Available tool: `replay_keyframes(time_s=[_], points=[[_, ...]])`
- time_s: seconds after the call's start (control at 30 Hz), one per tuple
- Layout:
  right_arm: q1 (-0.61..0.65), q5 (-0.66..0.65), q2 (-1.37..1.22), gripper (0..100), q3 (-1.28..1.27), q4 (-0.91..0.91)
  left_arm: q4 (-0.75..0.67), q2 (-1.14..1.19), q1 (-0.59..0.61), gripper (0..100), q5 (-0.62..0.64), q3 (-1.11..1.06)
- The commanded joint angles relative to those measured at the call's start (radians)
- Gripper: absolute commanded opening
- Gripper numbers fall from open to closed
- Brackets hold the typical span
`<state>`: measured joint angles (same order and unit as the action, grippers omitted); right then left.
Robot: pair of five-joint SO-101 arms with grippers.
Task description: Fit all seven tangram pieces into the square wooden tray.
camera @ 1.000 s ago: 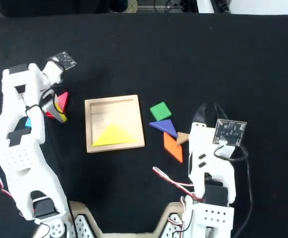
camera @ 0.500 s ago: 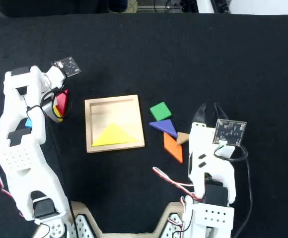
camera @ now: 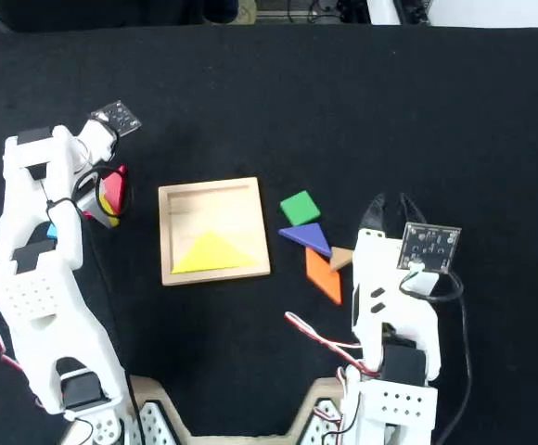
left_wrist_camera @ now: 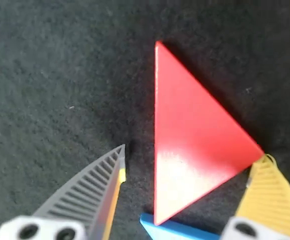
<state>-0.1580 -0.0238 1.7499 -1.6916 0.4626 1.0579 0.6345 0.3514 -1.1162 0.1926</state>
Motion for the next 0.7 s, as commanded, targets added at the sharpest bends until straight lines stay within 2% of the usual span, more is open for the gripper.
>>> replay_keyframes(time_s=[0.0, 0.13, 0.33, 0.53, 0.67], points=[[0.012, -0.011, -0.012, 9.6, -0.001, -0.026, 0.123, 0.000, -0.015, 37, 0.035, 0.068], [0.012, -0.011, -0.012, 9.6, -0.001, -0.026, 0.173, 0.003, -0.015, 37, 0.091, 0.142], [0.012, -0.011, -0.012, 9.6, -0.001, -0.026, 0.175, 0.008, -0.016, 38, 0.097, 0.154], [0.012, -0.011, -0.012, 9.6, -0.001, -0.026, 0.161, 0.012, -0.015, 41, 0.098, 0.162], [0.012, -0.011, -0.012, 9.6, -0.001, -0.026, 0.112, 0.014, -0.024, 41, 0.157, 0.153]])
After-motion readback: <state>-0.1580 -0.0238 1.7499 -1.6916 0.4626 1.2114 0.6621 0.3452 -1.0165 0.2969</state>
